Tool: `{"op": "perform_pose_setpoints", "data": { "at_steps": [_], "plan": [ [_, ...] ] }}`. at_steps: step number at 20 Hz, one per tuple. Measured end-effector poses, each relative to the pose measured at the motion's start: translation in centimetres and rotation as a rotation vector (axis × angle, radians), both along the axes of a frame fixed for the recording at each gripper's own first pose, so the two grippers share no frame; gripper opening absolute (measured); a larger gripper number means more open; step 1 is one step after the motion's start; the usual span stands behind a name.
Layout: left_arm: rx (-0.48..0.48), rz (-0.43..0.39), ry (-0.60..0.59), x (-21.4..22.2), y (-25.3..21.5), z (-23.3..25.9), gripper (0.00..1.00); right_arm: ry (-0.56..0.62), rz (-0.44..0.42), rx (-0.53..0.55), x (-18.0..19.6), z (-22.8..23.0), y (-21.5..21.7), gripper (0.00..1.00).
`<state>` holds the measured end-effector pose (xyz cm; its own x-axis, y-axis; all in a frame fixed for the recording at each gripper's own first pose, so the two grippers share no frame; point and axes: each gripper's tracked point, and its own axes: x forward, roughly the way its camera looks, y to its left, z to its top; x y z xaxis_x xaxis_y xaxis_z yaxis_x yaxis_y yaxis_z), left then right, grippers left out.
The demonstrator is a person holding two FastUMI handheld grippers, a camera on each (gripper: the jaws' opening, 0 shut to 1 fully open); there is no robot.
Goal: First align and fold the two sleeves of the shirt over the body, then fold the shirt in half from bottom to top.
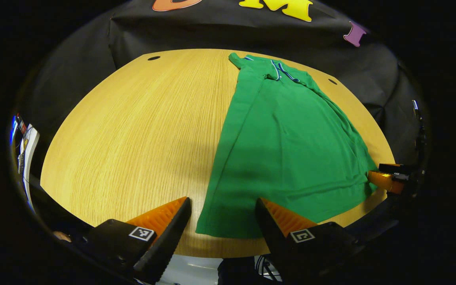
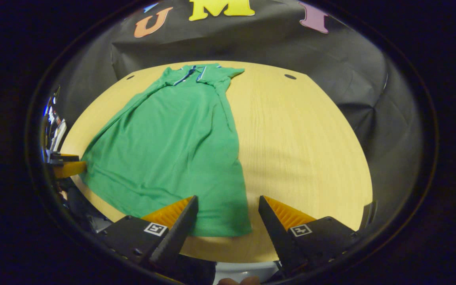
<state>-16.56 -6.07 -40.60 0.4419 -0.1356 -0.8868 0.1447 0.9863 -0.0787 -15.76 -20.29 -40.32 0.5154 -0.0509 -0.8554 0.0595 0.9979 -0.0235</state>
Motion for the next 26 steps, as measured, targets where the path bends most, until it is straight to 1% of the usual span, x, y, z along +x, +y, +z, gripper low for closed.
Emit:
{"op": "perform_pose_setpoints", "data": {
  "at_steps": [2, 3, 4, 5, 6, 7, 8, 9, 10, 11, 12, 13, 16, 20, 22, 26],
  "plan": [
    [-0.003, 0.000, 0.009, -0.1, -0.2, 0.3, 1.00, 0.014, -0.003, 0.041, -0.5, 0.0, 0.8, 0.92],
    [0.002, 0.003, 0.012, -0.2, -0.3, 0.4, 1.00, 0.012, 0.005, 0.041, -0.3, 0.1, 0.9, 0.83],
    [0.014, 0.004, 0.016, -0.4, 0.0, 0.2, 0.87, 0.022, 0.019, 0.049, -0.3, 0.0, 1.1, 0.76],
    [0.028, 0.006, 0.018, -0.3, 0.0, 0.1, 0.81, 0.022, 0.019, 0.061, -0.5, 0.0, 1.2, 0.59],
    [0.032, 0.004, 0.025, 0.0, 0.1, -0.1, 0.67, 0.026, 0.012, 0.081, -0.4, -0.1, 1.6, 0.42],
    [0.030, -0.006, 0.039, -0.2, -0.1, -0.1, 0.61, 0.033, -0.010, 0.099, -0.3, -0.1, 1.8, 0.26],
    [0.022, -0.015, 0.050, -0.3, -0.3, -0.2, 0.52, 0.037, -0.025, 0.109, -0.2, -0.1, 1.8, 0.09],
    [0.001, -0.013, 0.055, -0.5, -0.6, -0.2, 0.43, 0.041, -0.040, 0.119, -0.3, 0.1, 1.8, 0.05],
    [-0.024, -0.012, 0.062, -0.4, -1.0, 0.0, 0.17, 0.047, -0.044, 0.119, -0.2, 0.1, 1.8, 0.01],
    [-0.058, -0.014, 0.076, -0.5, -1.6, 0.1, 0.11, 0.054, -0.041, 0.121, -0.2, 0.3, 2.0, 0.00],
    [-0.090, -0.011, 0.083, -0.6, -2.2, 0.5, 0.07, 0.049, -0.036, 0.129, -0.2, 0.7, 2.2, 0.00],
    [-0.105, -0.014, 0.065, -0.2, -2.4, 1.2, 0.07, 0.042, -0.033, 0.132, 0.1, 1.2, 2.4, 0.00],
    [-0.137, -0.060, 0.008, 1.5, -3.5, 3.8, 0.06, 0.005, -0.026, 0.143, 1.1, 3.4, 2.5, 0.00],
    [-0.159, -0.104, -0.061, 4.4, -4.2, 6.9, 0.06, -0.048, -0.059, 0.167, 3.8, 6.6, 1.7, 0.00],
    [-0.174, -0.100, -0.100, 6.4, -4.4, 8.2, 0.06, -0.091, -0.053, 0.161, 5.6, 8.6, 1.2, 0.00],
    [-0.226, -0.057, -0.173, 11.8, -5.4, 10.7, 0.06, -0.167, -0.053, 0.164, 10.5, 12.2, 0.5, 0.00]
  ]
}}
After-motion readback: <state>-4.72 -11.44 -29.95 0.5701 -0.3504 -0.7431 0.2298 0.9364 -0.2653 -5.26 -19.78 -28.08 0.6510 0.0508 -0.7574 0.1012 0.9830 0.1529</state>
